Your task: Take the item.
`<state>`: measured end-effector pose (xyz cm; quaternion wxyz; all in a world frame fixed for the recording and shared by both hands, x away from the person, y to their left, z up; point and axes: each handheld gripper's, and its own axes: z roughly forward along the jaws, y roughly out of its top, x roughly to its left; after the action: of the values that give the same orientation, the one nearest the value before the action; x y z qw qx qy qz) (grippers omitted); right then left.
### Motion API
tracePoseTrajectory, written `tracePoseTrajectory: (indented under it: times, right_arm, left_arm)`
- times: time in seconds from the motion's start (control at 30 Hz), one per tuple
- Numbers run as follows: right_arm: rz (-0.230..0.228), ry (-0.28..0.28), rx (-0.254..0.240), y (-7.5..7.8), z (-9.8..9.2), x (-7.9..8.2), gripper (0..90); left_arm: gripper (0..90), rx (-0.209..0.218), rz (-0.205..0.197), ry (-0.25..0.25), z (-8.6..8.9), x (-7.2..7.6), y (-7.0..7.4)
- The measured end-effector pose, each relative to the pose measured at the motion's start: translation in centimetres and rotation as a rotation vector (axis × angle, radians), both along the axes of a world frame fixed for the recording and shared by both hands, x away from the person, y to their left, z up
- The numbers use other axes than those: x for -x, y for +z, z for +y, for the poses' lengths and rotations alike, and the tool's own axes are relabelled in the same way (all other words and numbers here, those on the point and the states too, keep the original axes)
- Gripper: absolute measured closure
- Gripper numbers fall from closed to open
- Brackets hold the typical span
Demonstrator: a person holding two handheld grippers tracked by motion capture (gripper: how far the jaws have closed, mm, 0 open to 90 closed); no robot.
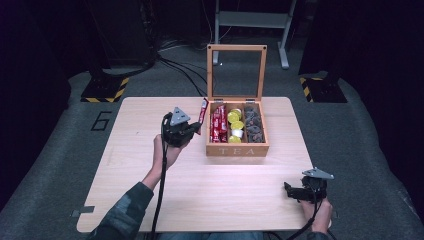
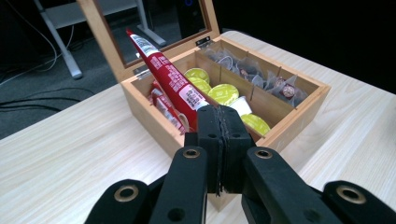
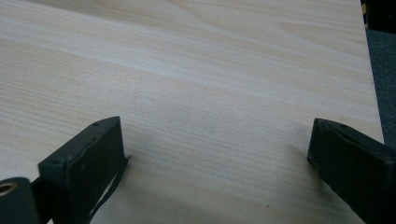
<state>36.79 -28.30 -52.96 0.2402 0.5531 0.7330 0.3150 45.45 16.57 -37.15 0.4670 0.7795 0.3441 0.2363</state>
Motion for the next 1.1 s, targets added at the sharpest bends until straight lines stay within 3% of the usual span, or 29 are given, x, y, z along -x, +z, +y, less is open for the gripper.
tracePoseTrajectory:
  times: [0.57, 1.1]
  right_arm:
    - [0.001, -0.001, 0.0, 0.0, 0.0, 0.0, 3.3]
    - [0.001, -0.005, -0.001, 0.0, 0.0, 0.0, 3.3]
  left_arm:
    - [88.9, -0.001, -0.032, 0.039, 4.3, 2.3, -0.1]
    - [88.9, -0.009, -0.04, 0.077, 7.3, 3.4, -0.8]
